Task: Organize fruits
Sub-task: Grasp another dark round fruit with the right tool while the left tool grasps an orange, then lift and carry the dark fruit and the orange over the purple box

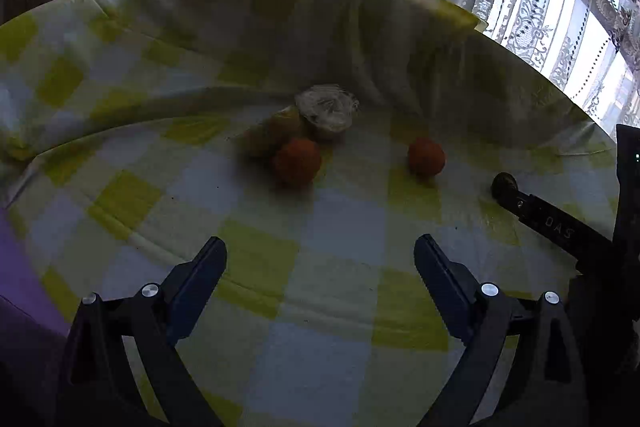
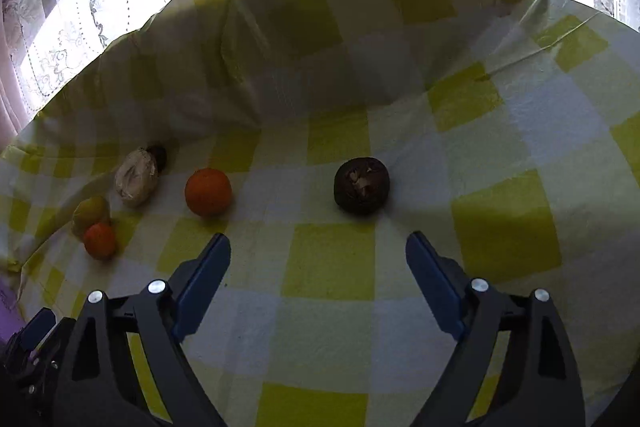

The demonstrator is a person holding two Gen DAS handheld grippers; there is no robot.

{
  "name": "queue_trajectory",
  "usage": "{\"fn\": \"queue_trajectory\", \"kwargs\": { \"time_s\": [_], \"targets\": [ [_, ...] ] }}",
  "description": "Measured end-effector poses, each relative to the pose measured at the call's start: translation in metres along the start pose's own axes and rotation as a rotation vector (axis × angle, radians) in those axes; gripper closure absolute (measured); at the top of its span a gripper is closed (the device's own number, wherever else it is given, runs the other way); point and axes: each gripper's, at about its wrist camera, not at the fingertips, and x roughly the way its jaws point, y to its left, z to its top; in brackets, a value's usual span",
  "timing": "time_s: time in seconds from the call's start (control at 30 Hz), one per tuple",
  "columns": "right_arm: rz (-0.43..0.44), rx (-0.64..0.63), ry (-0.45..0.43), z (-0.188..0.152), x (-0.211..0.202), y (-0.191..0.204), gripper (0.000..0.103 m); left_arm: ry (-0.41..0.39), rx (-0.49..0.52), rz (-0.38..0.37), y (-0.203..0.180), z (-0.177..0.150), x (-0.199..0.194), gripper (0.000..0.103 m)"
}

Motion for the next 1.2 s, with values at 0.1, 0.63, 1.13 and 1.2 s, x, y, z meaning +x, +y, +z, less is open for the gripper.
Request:
{"fn": "queue_trajectory", "kwargs": {
  "time_s": [0.1, 0.63, 1.13, 1.2],
  "targets": [
    [-0.009, 0.049, 0.049, 0.019, 0.027, -0.012, 0.027, 0.077, -0.058, 0.006, 0.013, 0.009, 0.022, 0.012],
    [-0.15, -0.035, 0.117, 0.037, 0.068, 0.003, 0.062, 0.145, 0.03, 0.178, 0.001, 0.051, 0.079, 0.032],
    [-0.084, 0.026, 0.107, 0.043, 0.057, -0.028, 0.063, 0.06, -0.096, -0.017, 0.031, 0.052, 0.057, 0.071],
    [-0.036, 0.07, 0.096, 0.043, 0.052, -0.039, 0.063, 0.048, -0.105, -0.039, 0.035, 0.045, 0.049, 0.071]
  ]
}}
